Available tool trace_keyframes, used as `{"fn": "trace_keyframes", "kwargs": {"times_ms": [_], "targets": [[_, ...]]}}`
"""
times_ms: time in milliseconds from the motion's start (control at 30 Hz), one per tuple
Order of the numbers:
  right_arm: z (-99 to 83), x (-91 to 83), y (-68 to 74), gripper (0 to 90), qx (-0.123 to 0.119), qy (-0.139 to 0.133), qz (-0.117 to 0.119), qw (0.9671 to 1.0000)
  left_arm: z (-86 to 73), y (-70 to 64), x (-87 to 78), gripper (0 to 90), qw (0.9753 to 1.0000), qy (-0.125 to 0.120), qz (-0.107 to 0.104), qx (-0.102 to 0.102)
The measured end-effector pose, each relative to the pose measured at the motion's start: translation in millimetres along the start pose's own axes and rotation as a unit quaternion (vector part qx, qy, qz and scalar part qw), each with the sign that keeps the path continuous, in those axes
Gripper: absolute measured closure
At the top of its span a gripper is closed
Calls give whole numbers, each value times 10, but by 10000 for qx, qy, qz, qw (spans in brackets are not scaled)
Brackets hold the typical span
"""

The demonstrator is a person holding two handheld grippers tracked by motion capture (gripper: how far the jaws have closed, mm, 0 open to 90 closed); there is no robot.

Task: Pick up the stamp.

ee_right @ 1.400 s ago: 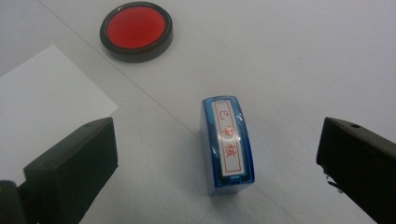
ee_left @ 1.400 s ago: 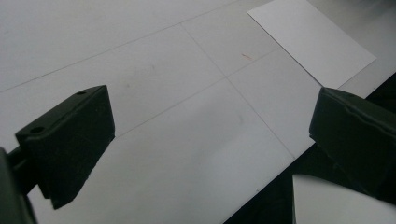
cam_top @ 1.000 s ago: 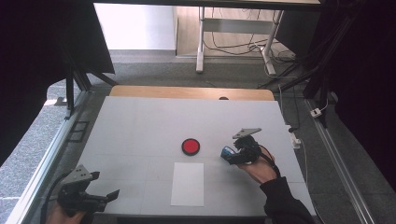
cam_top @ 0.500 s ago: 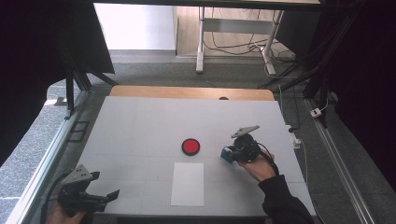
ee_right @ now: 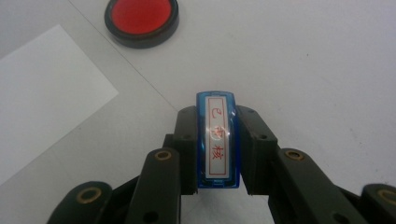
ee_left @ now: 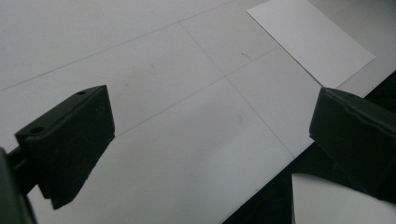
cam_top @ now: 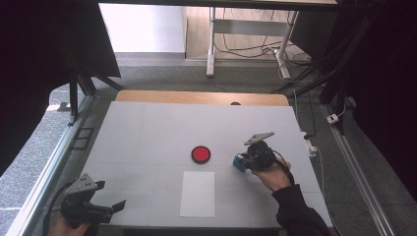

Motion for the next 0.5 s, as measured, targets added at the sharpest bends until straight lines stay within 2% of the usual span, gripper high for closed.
{"fn": "trace_keyframes", "kwargs": {"times_ms": [133,300,500], "targets": [[26,-74,21,714,-13,-124,24,9999,0,1,-3,3,10000,-1,-23,-9],[41,-150,49,714,-171,-261,-22,9995,-1,0,-6,0,10000,-15,-27,-3],[43,-209,70,715,-162,-329,7,9993,0,12,-9,0,10000,-26,-60,-46]]}}
Point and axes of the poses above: each handheld gripper's, and its own axes: x roughly forward along the jaws, z roughly out of its top, y roughly to its left, the point moved 5 cm from there along x, roughly forward along the jaws, and after that the axes turned 3 degrees about -z, right-handed, at the moved point
